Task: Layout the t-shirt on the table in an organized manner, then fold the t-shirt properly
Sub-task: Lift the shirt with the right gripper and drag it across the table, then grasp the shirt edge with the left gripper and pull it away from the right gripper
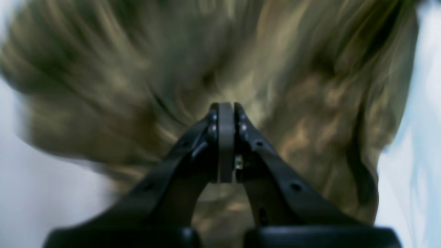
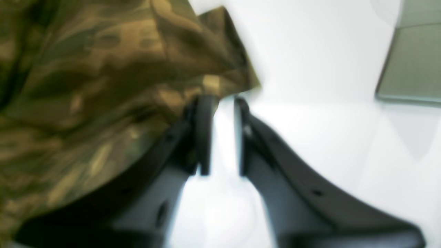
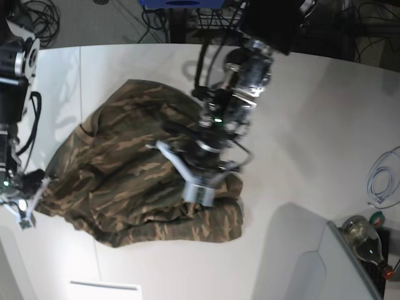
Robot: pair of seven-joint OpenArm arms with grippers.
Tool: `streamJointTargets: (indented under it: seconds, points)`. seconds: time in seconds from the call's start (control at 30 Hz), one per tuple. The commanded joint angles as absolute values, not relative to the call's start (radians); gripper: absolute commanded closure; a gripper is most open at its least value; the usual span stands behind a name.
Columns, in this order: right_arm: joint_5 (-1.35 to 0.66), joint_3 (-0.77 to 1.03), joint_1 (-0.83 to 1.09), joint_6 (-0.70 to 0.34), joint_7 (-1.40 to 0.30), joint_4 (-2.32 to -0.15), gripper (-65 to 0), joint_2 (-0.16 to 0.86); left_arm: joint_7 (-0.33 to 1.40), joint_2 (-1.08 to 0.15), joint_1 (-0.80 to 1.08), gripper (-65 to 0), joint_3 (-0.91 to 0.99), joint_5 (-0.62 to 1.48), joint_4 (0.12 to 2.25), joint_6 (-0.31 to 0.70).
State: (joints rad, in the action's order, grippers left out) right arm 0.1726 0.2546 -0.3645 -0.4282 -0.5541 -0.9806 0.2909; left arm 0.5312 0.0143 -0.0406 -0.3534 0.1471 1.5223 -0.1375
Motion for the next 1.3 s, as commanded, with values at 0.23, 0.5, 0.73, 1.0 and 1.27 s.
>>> streamJointTargets:
  seconds: [0.23, 0.5, 0.73, 1.0, 1.27]
  points:
    - [-0.042, 0.532, 0.071, -0.604, -0.727, -1.633, -47.0, 0.077, 0.572, -0.22, 0.176, 0.0, -0.03, 0.136, 1.774, -0.154]
    - [-0.274, 0.542, 0.294, -0.621, -0.826, -1.73, -48.0, -0.142, 0.573, -0.205, 0.332, 0.0, 0.335, 0.268, 1.755, 0.136]
    - [-0.308, 0.463, 0.246, -0.621, -0.817, -1.511, -48.0, -0.142, 0.573, -0.2, 0.363, -26.8, 0.476, 0.297, 1.704, 0.254]
    - [-0.308, 0.455, 0.2, -0.628, -0.74, -1.359, -48.0, -0.142, 0.573, -0.197, 0.364, -26.7, 0.458, 0.298, 1.682, 0.28]
    - [-0.308, 0.455, 0.202, -0.653, -0.742, -1.383, 0.0, -0.127, 0.575, -0.122, 0.291, -26.7, 0.245, 0.298, 1.61, 0.28]
